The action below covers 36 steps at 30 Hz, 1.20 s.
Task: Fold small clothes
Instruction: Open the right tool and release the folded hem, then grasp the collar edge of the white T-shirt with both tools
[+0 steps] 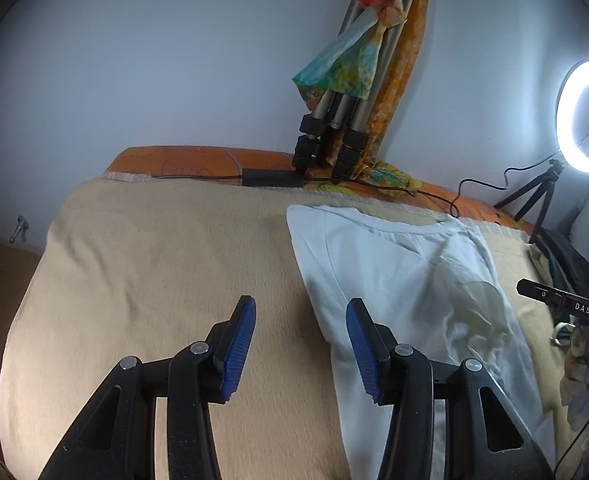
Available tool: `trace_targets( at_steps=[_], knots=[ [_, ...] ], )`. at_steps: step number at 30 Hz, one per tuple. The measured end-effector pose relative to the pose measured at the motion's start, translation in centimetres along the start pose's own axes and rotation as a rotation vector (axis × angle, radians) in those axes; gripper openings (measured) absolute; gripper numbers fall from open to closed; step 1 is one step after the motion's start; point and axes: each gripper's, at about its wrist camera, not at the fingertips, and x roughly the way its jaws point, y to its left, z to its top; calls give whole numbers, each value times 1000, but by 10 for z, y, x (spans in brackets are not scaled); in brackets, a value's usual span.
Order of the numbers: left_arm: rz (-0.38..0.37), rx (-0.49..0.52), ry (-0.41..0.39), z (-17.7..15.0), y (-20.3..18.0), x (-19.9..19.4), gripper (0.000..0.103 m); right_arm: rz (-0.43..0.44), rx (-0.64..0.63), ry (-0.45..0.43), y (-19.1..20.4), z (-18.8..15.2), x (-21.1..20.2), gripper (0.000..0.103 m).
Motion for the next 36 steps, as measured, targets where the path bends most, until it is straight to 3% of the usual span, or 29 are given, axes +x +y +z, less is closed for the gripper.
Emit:
trace_targets(
  at_steps=[15,23,29,30,31,36],
  knots=[
    [13,22,27,30,5,62,52,-113,-130,25,-2,54,64,26],
    [10,33,39,48,-4,83,53,-97,-99,13,-10,73,79,26],
    [0,60,54,52,-14,98,28,-30,-53,0,-16,76,83,26],
    [-10,65,51,52,-15,98,19,-13,-41,-4,-19,75,82,22],
    [-18,73,47,52,-17,98,13,13,-27,-5,-21,75,81,11],
    [-12,106,27,50,-26,91,6,33,-24,-51,-16,72,70,7]
  ],
)
